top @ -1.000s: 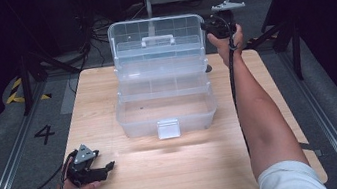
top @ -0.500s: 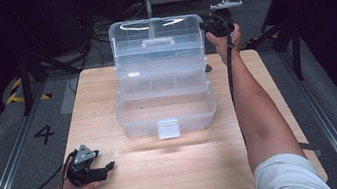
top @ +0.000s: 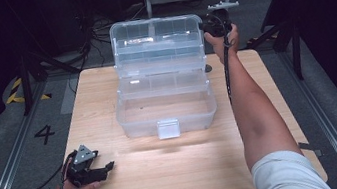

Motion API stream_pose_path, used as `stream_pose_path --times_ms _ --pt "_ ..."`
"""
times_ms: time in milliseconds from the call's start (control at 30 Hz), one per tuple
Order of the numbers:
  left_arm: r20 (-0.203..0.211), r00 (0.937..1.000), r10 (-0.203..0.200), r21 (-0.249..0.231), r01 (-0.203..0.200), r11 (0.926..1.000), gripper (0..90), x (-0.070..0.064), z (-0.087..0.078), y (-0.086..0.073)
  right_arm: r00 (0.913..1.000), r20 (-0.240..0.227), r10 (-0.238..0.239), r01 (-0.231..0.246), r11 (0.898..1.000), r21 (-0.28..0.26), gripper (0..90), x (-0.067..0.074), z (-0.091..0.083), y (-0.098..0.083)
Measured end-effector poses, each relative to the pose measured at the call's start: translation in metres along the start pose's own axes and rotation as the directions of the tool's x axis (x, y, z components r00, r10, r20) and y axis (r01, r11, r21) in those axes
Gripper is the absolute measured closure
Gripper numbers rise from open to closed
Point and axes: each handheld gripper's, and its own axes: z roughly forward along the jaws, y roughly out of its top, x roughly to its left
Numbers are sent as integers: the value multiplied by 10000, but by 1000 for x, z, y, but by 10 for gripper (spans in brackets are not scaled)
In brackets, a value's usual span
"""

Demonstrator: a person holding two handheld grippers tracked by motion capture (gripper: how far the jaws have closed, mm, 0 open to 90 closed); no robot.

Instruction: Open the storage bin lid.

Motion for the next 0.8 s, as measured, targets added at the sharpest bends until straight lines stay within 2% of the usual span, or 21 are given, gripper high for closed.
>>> stream_pose_path --times_ms 133,233,300,367,433,467,800 --pt "2 10000 -7 0 7 10000 245 0 0 0 9996 283 43 -46 10000 88 823 2 4 -1" --pt "2 10000 -5 -2 5 10000 245 0 0 0 9984 528 -200 180 9991 376 815 4 9 -2" --pt "2 10000 -4 0 4 10000 245 0 0 0 9990 444 -78 54 9985 539 856 2 11 -5" --pt "31 10000 -49 16 49 10000 245 0 0 0 9999 105 49 -55 9986 525 866 1 12 -9" --pt "4 10000 47 10 -47 10000 245 1 0 0 10000 23 -95 94 9974 710 865 3 14 -10" --pt "32 10000 -37 17 36 10000 244 0 0 0 9998 -32 -179 181 9968 777 871 4 15 -11" --pt "-3 10000 -13 11 13 10000 243 0 0 0 9994 -80 -325 331 9961 813 871 8 13 -9"
